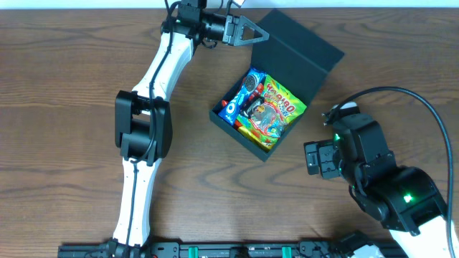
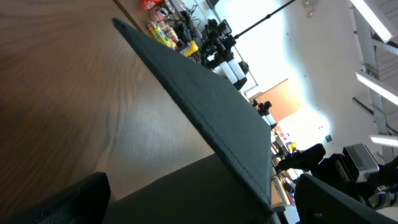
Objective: Pack container
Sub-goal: 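Swing the lid forward and down over the box with left gripper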
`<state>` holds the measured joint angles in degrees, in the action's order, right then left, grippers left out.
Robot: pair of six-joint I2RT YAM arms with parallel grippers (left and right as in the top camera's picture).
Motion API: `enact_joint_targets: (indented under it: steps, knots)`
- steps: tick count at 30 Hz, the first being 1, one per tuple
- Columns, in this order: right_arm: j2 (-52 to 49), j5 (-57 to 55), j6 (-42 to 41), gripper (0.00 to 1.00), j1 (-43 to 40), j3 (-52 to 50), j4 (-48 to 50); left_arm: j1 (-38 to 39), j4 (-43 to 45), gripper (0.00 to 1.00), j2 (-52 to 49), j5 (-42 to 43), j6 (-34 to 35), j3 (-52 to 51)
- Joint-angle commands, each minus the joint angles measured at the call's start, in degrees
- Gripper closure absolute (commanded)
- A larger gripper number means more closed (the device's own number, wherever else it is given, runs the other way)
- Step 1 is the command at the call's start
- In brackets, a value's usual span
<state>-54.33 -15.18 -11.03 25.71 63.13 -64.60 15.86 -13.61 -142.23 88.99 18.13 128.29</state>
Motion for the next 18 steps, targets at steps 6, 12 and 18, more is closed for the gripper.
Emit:
enact_joint_targets:
  steps: [6, 12, 18]
  knots:
    - [0.3, -1.5, 0.9, 0.01, -1.0, -0.1, 0.5, -1.7, -0.3, 0.04, 1.3, 1.7, -1.8, 1.4]
    - [0.3, -1.6, 0.9, 0.01, -1.0, -0.1, 0.7, -2.6, -10.4, 0.04, 5.2, 1.7, -10.6, 1.4]
    - [0.3, -1.6, 0.9, 0.01, -1.0, -0.1, 1.0, -0.9, -35.2, 0.04, 5.7, -1.3, -33.5, 1.4]
